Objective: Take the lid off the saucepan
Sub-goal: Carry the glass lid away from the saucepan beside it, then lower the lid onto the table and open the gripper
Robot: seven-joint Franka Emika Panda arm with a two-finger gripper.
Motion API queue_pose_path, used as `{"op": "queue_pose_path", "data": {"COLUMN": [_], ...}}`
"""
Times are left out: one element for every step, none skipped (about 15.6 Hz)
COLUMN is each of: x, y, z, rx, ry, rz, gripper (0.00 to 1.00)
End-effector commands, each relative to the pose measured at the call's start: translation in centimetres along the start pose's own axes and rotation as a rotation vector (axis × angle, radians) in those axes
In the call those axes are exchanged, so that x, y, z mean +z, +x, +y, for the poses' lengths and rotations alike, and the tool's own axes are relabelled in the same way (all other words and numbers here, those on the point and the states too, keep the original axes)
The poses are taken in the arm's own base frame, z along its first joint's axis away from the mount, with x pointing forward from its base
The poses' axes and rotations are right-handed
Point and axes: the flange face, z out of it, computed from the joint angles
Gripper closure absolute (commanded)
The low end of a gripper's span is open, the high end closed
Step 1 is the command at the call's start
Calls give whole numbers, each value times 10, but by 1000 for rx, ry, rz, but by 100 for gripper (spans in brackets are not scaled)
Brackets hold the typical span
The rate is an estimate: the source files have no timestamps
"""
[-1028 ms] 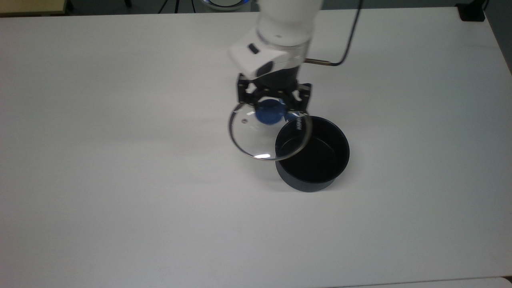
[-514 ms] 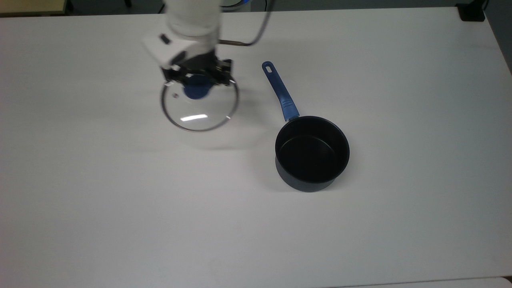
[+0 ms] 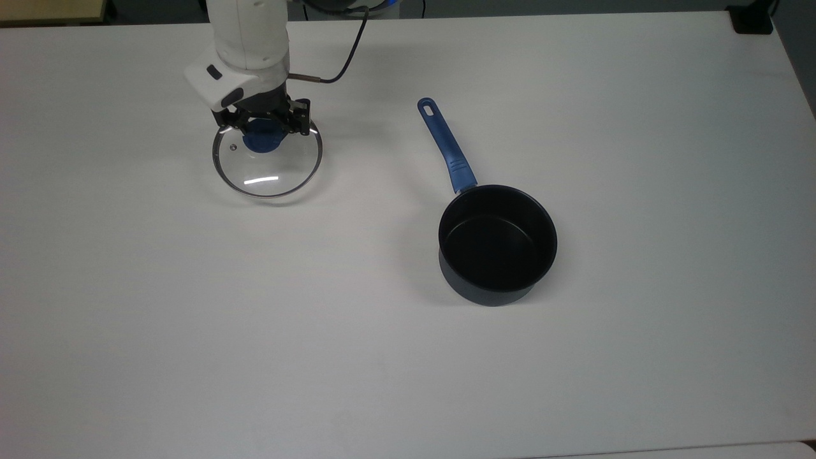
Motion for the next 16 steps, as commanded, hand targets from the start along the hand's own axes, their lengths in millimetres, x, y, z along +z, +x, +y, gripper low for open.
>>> {"op": "queue_pose_path", "data": {"x": [24, 31, 34, 35, 33, 32, 28, 22, 8, -15, -42, -73, -104, -135, -165, -193], "y": [-3, -1, -1, -1, -1, -1, -1, -3, -3, -1, 0, 0, 0, 0, -1, -2], "z": [-7, -9, -9, -9, -8, -8, -7, -5, -4, 0, 2, 6, 10, 12, 10, 6], "rx": [-40, -42, -42, -42, -40, -38, -31, -27, -12, 23, 52, 67, 85, 107, 116, 117], "ry": [-15, -13, -12, -12, -13, -13, -12, -13, -17, -20, -23, -27, -16, 12, 43, 70], "rz": [-11, -15, -18, -20, -18, -22, -22, -28, -30, -22, -14, -4, -6, -21, -38, -38], "gripper": [61, 60, 55, 49, 35, 17, 11, 11, 7, 0, 0, 0, 0, 0, 0, 0]}}
